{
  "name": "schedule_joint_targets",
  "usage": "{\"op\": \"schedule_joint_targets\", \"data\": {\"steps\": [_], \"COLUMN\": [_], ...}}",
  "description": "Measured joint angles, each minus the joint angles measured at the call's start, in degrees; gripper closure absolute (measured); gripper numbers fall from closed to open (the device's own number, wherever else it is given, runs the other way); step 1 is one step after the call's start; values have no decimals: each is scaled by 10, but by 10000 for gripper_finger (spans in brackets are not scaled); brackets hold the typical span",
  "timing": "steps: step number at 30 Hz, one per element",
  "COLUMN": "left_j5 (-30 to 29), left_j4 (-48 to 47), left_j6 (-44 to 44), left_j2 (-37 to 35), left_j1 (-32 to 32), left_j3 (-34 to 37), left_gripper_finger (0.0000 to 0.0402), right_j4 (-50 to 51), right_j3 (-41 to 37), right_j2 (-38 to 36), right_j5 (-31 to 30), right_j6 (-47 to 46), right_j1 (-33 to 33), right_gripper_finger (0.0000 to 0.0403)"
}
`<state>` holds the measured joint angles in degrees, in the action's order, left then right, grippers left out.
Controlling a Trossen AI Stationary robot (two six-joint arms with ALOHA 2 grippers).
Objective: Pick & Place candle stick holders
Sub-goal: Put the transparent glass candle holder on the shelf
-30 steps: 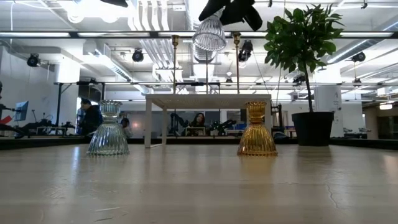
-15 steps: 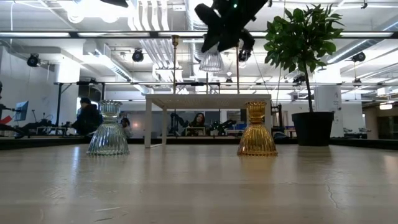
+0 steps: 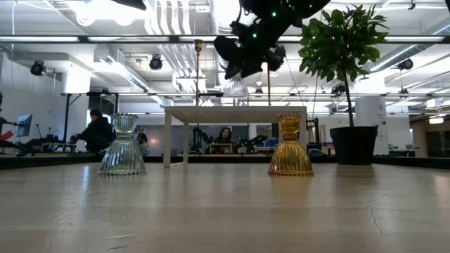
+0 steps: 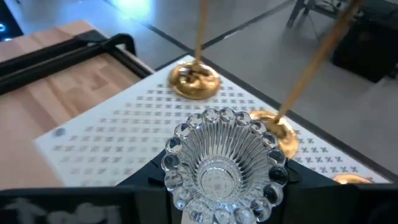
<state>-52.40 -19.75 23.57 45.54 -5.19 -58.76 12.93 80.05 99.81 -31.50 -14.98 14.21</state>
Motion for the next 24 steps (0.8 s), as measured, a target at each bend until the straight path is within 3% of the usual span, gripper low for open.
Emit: {"op": "schedule_joint_targets", "data": {"steps": [6, 11, 24], "left_j5": [0, 0, 0], "left_j4": [0, 0, 0], "left_j6": [-1, -1, -2], "left_j2": [0, 0, 0], "left_j1": [0, 0, 0], "left_j3": [0, 0, 0], "left_gripper_finger": [213, 213, 213], "right_j4": [-12, -22, -36], "right_j3": [0, 0, 1], "right_j2": [8, 16, 45], "right_j5": [3, 48, 59], "right_j6": [2, 0, 22], "right_j1": [26, 43, 47], "right_gripper_finger": [279, 279, 279]}}
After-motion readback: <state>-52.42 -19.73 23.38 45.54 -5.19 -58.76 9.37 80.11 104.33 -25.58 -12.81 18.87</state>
